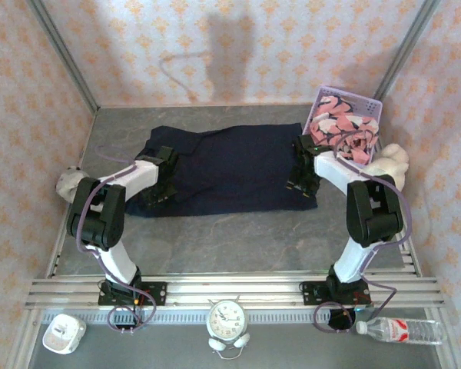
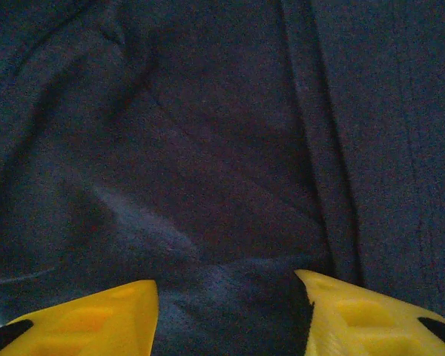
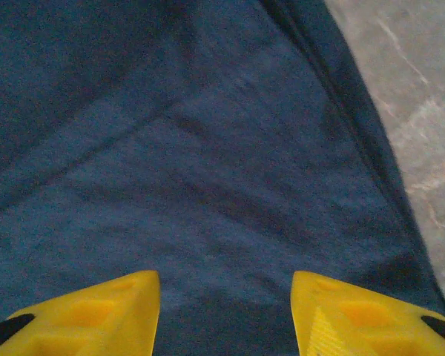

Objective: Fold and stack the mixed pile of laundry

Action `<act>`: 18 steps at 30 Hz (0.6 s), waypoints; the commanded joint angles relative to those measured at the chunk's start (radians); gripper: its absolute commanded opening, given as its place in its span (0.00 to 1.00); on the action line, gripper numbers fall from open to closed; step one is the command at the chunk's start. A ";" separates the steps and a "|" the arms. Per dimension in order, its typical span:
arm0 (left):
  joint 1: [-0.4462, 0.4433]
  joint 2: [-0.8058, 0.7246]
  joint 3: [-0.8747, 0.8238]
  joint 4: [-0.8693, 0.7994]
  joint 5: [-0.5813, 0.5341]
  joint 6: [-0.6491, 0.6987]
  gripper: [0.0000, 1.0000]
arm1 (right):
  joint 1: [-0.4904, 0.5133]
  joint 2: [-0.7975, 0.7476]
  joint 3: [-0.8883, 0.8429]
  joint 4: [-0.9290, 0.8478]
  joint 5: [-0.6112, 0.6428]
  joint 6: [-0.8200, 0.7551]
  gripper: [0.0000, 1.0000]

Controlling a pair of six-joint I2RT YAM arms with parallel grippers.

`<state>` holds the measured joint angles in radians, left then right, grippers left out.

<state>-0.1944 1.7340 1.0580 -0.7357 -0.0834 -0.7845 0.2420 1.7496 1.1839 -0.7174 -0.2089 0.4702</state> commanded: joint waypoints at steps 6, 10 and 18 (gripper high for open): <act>0.013 0.019 -0.005 -0.002 -0.021 -0.008 0.60 | -0.017 0.138 -0.011 0.079 -0.023 0.103 0.50; 0.009 0.020 -0.049 0.008 0.017 -0.025 0.60 | -0.066 0.128 -0.070 0.080 -0.038 0.157 0.50; -0.041 -0.097 -0.193 0.009 0.079 -0.097 0.60 | -0.105 0.008 -0.197 -0.028 -0.007 0.132 0.49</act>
<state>-0.2153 1.6558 0.9264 -0.6590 -0.0334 -0.8356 0.1699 1.7672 1.0740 -0.6273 -0.2604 0.5945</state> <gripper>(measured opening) 0.601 0.493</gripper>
